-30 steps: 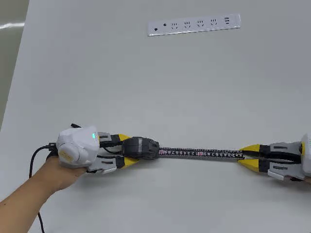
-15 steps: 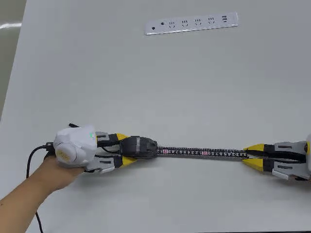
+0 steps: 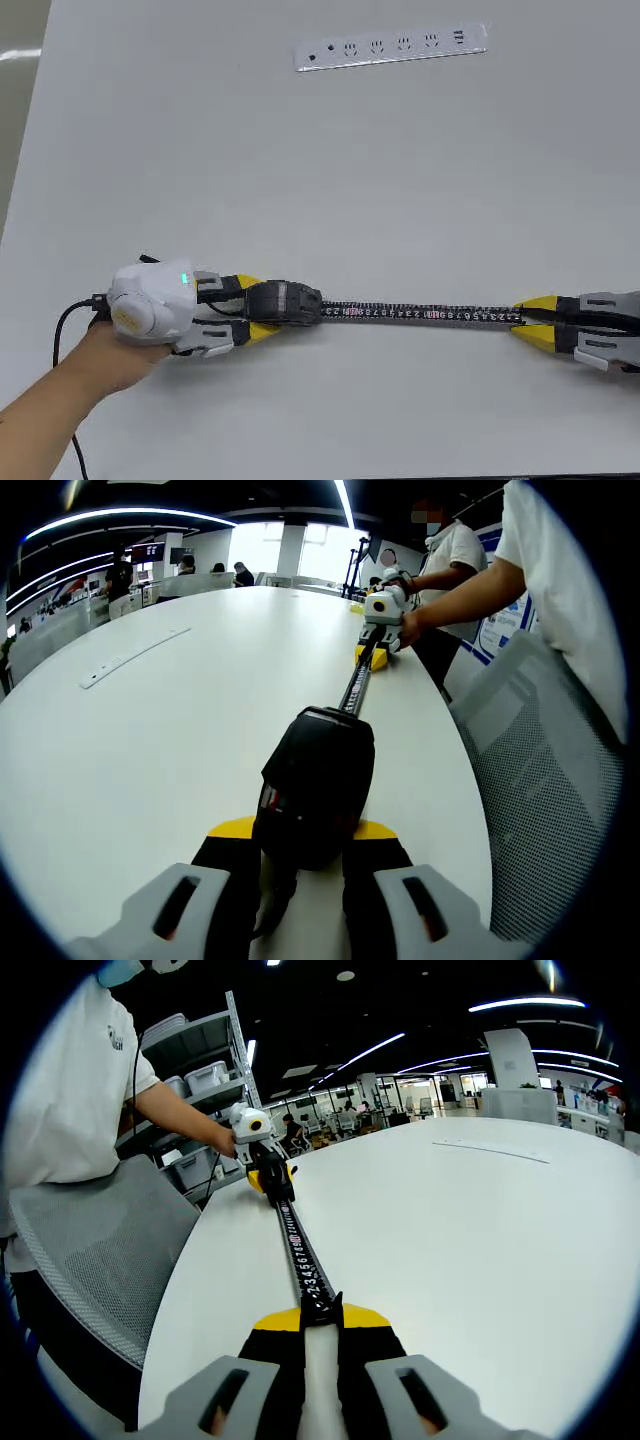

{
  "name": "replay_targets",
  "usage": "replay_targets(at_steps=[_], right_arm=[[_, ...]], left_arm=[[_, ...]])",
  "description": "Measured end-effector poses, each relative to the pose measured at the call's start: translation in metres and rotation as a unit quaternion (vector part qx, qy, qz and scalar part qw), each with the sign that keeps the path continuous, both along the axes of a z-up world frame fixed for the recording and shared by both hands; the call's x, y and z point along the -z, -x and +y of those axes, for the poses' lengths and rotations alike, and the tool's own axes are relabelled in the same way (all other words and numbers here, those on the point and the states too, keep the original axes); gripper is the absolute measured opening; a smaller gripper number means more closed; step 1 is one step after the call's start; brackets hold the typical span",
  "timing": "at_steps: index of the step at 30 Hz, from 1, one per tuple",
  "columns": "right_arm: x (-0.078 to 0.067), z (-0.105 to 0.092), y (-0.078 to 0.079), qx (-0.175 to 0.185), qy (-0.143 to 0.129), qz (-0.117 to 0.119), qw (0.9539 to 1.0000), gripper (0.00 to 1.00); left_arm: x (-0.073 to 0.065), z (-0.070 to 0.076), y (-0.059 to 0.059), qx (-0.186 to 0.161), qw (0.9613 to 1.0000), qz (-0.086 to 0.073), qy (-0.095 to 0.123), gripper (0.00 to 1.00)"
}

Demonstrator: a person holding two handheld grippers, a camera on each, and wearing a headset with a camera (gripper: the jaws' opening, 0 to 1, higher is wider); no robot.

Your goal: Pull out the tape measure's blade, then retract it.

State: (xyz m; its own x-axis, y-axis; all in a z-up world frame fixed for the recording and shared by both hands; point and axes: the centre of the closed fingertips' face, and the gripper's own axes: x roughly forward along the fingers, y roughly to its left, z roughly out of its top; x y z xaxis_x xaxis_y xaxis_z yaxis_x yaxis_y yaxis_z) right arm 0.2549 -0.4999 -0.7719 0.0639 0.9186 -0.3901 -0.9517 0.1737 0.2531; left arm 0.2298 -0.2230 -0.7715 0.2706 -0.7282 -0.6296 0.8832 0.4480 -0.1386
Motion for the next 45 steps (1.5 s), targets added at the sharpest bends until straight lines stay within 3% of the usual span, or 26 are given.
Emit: replay_targets(at_steps=[11, 29, 45], right_arm=[[-0.0017, 0.0022, -0.0017, 0.007, 0.000, 0.003, 1.0000, 0.10], [0.0023, 0.0049, 0.0002, 0.013, 0.021, -0.016, 0.9996, 0.12], [0.0025, 0.0083, -0.0002, 0.019, 0.035, -0.014, 0.9991, 0.15]], left_arm=[[0.0007, 0.0002, 0.0000, 0.002, 1.0000, -0.002, -0.002, 0.28], [0.0004, -0.0003, 0.0004, 0.006, 1.0000, -0.005, -0.002, 0.29], [0.0020, 0.0007, -0.0015, -0.001, 0.9998, -0.021, -0.005, 0.29]])
